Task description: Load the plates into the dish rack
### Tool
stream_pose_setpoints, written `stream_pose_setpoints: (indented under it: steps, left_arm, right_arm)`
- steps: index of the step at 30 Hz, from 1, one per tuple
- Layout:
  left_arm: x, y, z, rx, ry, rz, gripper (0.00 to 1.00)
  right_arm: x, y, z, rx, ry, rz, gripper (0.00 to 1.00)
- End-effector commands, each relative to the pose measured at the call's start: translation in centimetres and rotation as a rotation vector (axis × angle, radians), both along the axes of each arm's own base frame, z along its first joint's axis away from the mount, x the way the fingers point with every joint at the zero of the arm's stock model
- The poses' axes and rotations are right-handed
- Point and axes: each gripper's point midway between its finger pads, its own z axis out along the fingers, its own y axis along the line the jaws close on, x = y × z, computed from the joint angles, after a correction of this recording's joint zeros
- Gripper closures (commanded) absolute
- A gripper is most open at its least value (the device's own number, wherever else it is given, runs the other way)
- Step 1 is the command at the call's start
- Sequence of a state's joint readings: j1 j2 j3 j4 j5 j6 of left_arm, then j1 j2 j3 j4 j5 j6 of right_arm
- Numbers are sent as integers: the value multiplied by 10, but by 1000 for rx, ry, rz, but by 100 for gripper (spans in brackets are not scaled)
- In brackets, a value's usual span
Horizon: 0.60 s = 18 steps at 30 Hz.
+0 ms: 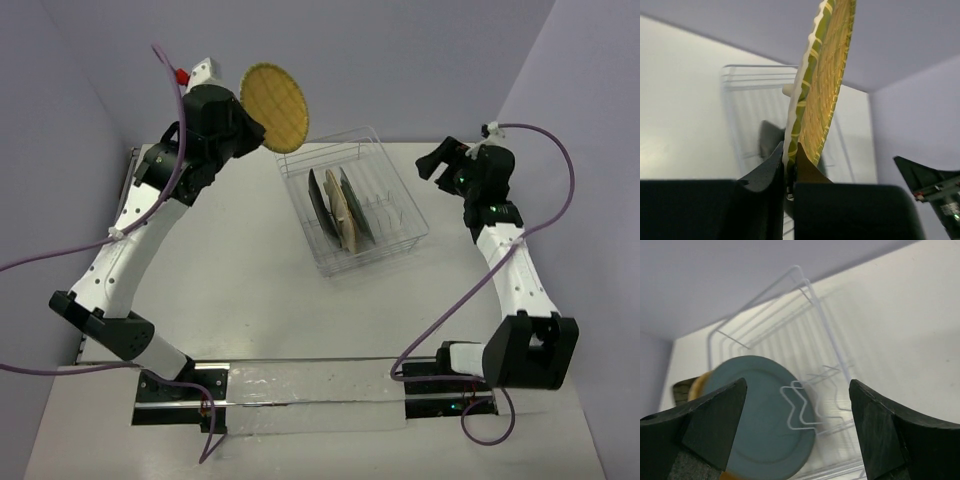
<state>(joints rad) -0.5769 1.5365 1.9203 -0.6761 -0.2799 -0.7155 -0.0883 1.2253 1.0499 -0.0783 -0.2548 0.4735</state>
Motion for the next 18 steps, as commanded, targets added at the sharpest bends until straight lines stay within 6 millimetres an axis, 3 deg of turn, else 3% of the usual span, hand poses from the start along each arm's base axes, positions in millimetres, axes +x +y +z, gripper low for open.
stream_pose_setpoints:
  steps: [1,3,6,10,11,15,18]
  left_arm:
    - [-12,55,-7,6,135,312,100]
    - [-15,61,-15,18,174,349,100]
    - [-20,63,-34,56,239,378,100]
    - [-16,47,-76,126,358,404,100]
    - [-18,48,-94,188,409,412,100]
    - [-18,31,-111,202,467,392,100]
    - [-17,18,-113,211,466,360,100]
  right_arm:
    - [26,-15,-23,-218,103,-57,10]
    - [36,-19,-39,-242,152,-83,10]
    - [41,-29,-47,-274,182,-147,9]
    - [43,-36,-53,-297,202,-176,9]
    - [43,-37,-53,-299,203,-179,9]
    - [43,-38,-60,-304,222,-187,9]
    - [42,-43,-67,-314,246,-204,9]
